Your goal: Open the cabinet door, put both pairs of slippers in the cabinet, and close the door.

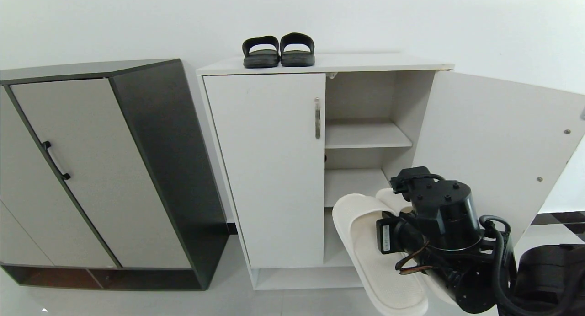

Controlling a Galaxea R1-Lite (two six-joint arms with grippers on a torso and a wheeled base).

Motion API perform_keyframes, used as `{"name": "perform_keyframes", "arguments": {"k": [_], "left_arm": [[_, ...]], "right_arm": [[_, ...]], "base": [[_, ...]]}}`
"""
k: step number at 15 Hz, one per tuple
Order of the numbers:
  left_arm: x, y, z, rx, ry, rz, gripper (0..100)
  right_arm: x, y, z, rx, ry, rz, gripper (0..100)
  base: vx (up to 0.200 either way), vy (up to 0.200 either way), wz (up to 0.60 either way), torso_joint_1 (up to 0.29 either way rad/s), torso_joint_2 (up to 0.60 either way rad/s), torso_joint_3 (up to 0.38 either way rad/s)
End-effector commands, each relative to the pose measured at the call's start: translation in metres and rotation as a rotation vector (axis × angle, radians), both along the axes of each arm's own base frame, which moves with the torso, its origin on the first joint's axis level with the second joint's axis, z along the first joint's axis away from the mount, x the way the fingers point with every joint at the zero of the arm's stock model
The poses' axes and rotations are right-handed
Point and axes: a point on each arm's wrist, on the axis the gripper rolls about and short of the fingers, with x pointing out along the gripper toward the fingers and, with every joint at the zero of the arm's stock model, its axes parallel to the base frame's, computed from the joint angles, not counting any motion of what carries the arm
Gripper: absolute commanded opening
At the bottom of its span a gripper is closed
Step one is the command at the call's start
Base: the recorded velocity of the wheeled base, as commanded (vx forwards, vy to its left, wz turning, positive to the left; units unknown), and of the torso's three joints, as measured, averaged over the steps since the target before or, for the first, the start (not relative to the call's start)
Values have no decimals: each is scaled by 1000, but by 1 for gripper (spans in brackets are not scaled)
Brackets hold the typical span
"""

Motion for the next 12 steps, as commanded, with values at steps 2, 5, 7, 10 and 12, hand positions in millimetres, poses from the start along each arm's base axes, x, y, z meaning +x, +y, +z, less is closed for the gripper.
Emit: {"name": "perform_keyframes", "arguments": {"k": [2, 5, 7, 10, 12], "left_arm": [[0, 0, 0, -2, 2, -2, 0], [0, 0, 0, -4, 2, -2, 0], [0, 0, 0, -2, 2, -2, 0], [0, 0, 0, -2, 2, -2, 0], [0, 0, 0, -2, 2, -2, 0]], "right_arm": [[15, 16, -7, 17, -18, -6, 0], [29, 18, -8, 24, -43, -60, 0], [34, 18, -13, 14, -36, -76, 0], [35, 21, -18, 5, -27, -75, 0], [36, 22, -21, -1, -22, -75, 0]], "base": [[0, 0, 0, 0, 0, 0], [0, 0, 0, 0, 0, 0], [0, -100, 0, 4, 1, 1], [0, -200, 0, -1, -1, 2], [0, -200, 0, 7, 0, 0]]}}
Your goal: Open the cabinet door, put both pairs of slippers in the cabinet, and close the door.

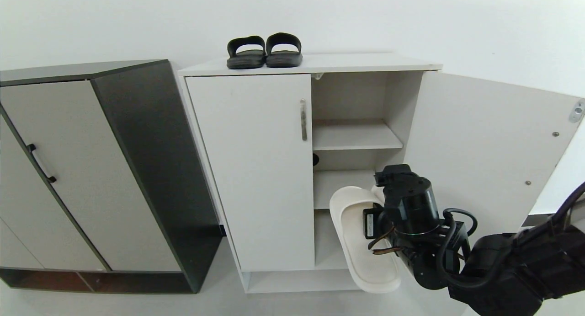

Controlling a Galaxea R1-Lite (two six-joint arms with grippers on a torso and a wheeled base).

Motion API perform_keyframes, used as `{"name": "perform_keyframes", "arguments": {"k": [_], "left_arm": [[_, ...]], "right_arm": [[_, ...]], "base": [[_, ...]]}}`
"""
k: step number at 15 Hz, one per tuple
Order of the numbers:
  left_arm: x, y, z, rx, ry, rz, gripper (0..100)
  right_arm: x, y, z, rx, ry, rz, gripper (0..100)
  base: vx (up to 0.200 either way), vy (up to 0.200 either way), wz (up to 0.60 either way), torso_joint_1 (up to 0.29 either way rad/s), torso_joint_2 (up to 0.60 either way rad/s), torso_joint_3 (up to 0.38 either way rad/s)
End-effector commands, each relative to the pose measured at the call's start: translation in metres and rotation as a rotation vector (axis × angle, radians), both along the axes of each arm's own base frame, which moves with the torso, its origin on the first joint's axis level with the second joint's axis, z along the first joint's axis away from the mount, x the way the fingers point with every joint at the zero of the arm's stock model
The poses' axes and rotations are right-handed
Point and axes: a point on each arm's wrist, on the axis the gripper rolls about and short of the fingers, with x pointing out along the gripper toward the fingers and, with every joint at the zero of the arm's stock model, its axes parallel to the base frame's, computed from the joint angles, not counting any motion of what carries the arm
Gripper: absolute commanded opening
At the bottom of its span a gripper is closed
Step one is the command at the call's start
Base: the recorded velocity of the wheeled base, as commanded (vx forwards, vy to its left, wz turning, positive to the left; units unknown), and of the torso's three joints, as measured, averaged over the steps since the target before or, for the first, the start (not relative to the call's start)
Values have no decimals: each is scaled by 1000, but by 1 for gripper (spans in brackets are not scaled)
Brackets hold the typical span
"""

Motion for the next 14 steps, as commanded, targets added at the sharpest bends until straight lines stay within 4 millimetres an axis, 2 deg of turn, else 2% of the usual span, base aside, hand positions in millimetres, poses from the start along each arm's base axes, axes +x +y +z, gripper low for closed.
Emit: {"name": "perform_keyframes", "arguments": {"k": [1, 2, 5, 8, 9, 14], "left_arm": [[0, 0, 0, 0, 3, -1, 0], [0, 0, 0, 0, 3, -1, 0], [0, 0, 0, -2, 3, 1, 0], [0, 0, 0, -2, 3, 1, 0], [0, 0, 0, 0, 3, 2, 0], [0, 0, 0, 0, 3, 1, 0]], "right_arm": [[0, 2, -5, -10, 10, 4, 0], [0, 2, -6, -10, 12, 5, 0], [1, 6, -9, -3, 6, 13, 0], [9, 22, -19, 6, -5, 37, 0], [14, 33, -27, 4, -3, 41, 0], [16, 41, -38, 8, 8, 51, 0]], "base": [[0, -200, 0, 2, 2, 7], [0, -200, 0, 2, 2, 7], [0, 0, 0, 0, 0, 0], [0, 0, 0, 0, 0, 0], [0, 0, 0, 0, 0, 0], [0, 0, 0, 0, 0, 0]]}}
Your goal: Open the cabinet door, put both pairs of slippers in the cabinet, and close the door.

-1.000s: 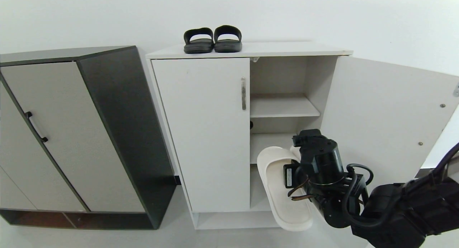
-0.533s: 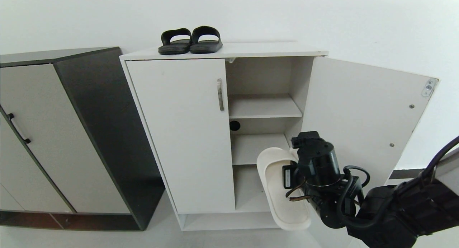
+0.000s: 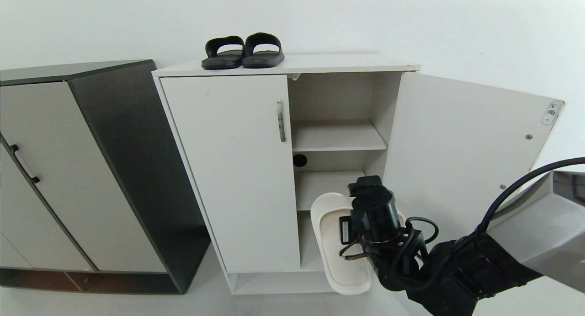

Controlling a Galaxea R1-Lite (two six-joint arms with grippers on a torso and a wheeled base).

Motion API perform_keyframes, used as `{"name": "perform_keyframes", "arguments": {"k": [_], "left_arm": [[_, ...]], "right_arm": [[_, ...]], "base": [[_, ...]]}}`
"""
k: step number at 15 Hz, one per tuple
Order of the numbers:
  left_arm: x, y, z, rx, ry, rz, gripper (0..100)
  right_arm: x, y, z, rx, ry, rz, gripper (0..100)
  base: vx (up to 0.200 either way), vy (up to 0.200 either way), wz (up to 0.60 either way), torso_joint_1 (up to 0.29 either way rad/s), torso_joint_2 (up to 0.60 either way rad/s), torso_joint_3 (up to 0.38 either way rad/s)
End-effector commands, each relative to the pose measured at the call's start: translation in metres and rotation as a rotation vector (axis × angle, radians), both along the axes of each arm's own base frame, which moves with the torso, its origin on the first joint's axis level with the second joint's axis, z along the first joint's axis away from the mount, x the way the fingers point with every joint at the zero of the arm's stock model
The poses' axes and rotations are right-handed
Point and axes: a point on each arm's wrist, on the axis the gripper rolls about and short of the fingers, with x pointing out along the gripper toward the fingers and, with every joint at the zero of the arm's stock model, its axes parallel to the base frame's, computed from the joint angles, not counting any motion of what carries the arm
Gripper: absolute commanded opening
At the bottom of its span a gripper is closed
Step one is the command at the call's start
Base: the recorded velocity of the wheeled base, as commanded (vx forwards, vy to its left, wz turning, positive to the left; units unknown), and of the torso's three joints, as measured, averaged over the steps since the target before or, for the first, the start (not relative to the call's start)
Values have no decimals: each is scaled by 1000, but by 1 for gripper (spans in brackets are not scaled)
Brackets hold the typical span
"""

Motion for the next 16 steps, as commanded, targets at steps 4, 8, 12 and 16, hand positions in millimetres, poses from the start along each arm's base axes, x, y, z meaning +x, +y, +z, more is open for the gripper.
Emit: {"name": "perform_keyframes", "arguments": {"k": [4, 8, 12, 16], "left_arm": [[0, 0, 0, 0, 3, 0, 0], [0, 0, 0, 0, 3, 0, 0], [0, 0, 0, 1, 3, -1, 0], [0, 0, 0, 4, 3, -3, 0]], "right_arm": [[-2, 9, -17, -10, 18, 18, 0], [0, 11, -22, -4, 11, 16, 0], [3, 14, -35, -12, 13, 11, 0], [6, 17, -44, 0, -5, 10, 0]], "base": [[0, 0, 0, 0, 2, -57], [0, 0, 0, 4, 4, -188], [0, 0, 0, 4, 2, -195], [0, 0, 0, 7, 2, -203]]}}
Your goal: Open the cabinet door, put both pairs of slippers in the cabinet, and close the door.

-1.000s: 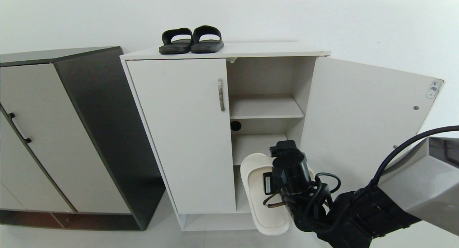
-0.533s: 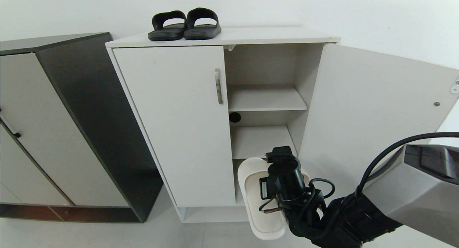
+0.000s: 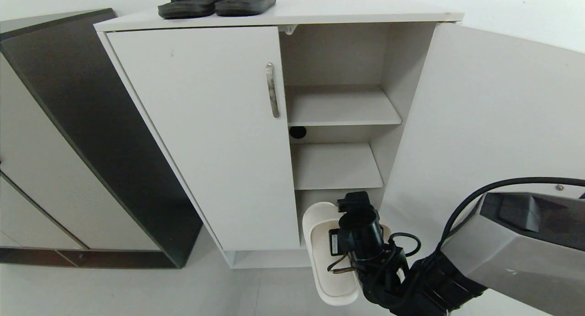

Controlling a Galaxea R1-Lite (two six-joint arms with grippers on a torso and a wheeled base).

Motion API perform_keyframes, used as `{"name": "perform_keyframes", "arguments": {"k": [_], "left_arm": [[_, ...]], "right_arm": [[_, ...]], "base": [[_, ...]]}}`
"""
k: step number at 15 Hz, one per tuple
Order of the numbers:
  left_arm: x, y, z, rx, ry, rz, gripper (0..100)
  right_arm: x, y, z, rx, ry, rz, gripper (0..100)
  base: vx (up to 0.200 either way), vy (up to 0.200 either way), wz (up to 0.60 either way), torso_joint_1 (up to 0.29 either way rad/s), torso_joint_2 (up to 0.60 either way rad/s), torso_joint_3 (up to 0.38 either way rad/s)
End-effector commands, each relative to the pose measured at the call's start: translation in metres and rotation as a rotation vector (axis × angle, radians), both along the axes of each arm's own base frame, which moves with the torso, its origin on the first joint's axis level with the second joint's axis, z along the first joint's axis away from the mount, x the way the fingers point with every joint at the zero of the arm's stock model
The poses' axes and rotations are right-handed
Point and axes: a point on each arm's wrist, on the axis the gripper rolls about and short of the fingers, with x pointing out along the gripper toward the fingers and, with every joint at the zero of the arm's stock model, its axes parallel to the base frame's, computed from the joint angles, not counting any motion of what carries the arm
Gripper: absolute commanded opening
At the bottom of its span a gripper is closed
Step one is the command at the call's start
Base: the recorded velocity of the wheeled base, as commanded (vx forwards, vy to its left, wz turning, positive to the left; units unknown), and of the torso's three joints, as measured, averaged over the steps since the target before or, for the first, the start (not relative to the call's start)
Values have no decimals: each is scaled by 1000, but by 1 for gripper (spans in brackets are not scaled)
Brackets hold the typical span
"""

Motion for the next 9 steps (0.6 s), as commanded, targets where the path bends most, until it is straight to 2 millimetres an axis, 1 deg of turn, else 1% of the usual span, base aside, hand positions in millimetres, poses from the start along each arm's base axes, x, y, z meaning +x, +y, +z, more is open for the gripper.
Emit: {"name": "perform_keyframes", "arguments": {"k": [1, 4, 6, 7, 9], "left_arm": [[0, 0, 0, 0, 1, 1, 0], [0, 0, 0, 0, 1, 1, 0], [0, 0, 0, 0, 1, -1, 0], [0, 0, 0, 0, 1, 1, 0], [0, 0, 0, 0, 1, 1, 0]], "right_arm": [[3, 2, -11, -12, -5, 3, 0], [10, 3, -18, -3, -91, -8, 0], [20, 0, -23, -3, -162, -46, 0], [24, -3, -25, -11, -167, -56, 0], [30, -5, -23, -4, -176, -75, 0]], "base": [[0, 0, 0, -2, 2, -173], [0, 0, 0, 5, -2, -52], [0, 0, 0, 0, 0, 0], [0, 0, 0, 0, 0, 0], [0, 0, 0, 0, 0, 0]]}}
